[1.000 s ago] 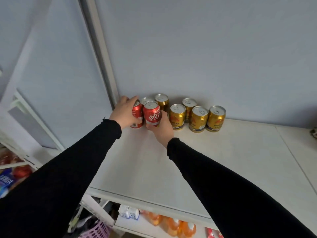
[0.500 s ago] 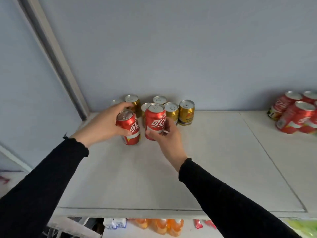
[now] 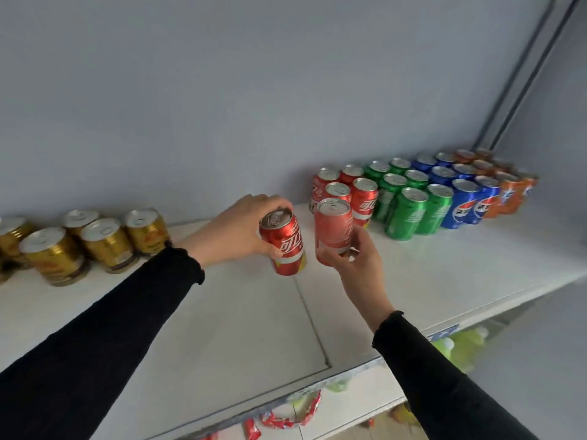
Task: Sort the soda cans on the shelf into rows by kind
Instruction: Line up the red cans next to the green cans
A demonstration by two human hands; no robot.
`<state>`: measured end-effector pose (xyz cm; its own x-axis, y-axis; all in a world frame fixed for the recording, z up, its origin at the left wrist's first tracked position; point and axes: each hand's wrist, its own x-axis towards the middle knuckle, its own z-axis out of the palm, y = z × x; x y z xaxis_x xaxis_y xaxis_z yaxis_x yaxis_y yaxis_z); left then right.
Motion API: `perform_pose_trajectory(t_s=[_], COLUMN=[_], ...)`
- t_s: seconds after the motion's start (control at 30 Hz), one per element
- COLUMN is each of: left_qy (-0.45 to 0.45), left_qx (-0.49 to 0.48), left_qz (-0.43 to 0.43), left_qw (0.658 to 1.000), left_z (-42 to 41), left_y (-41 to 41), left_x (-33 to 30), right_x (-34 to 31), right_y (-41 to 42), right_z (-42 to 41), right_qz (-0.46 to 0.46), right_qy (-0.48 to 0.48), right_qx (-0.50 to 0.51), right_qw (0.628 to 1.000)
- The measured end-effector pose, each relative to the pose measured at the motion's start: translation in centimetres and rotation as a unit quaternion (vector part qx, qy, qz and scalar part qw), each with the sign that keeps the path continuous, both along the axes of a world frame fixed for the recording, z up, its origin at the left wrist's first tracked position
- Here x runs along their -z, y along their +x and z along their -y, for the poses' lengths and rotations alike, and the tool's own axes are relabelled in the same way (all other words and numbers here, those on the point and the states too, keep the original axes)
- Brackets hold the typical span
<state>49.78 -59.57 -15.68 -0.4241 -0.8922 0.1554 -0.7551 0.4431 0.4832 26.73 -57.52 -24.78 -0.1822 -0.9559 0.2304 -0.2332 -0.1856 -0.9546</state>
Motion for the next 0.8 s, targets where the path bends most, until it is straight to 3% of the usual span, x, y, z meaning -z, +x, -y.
perform_pose_trajectory(t_s=[0.2, 0.4, 0.67, 0.8], left_qy=[-0.034, -0.025, -0.003, -0.044], left_qx=[0.002, -0.04, -0.09, -0.118], left_qz=[0.09, 0.151, 0.131, 0.107], left_qw=[0.995, 0.987, 0.987, 0.986], left_z=[4.5, 6.6, 6.8, 6.5], left_y=[-11.0, -15.8, -16.9, -17.4], left_x=[1.0, 0.9, 1.6, 2.3], right_x=[1.6, 2.6, 3.6, 3.2], right_y=[-10.2, -11.7, -12.7, -12.7], right_z=[4.4, 7.7, 7.5, 7.5], right_qz=[0.0, -0.023, -0.148, -0.202], right_qy=[0.036, 0.024, -0.032, -0.039], right_qx=[-0.016, -0.024, 0.006, 0.053], right_qw=[0.999, 0.999, 0.988, 0.977])
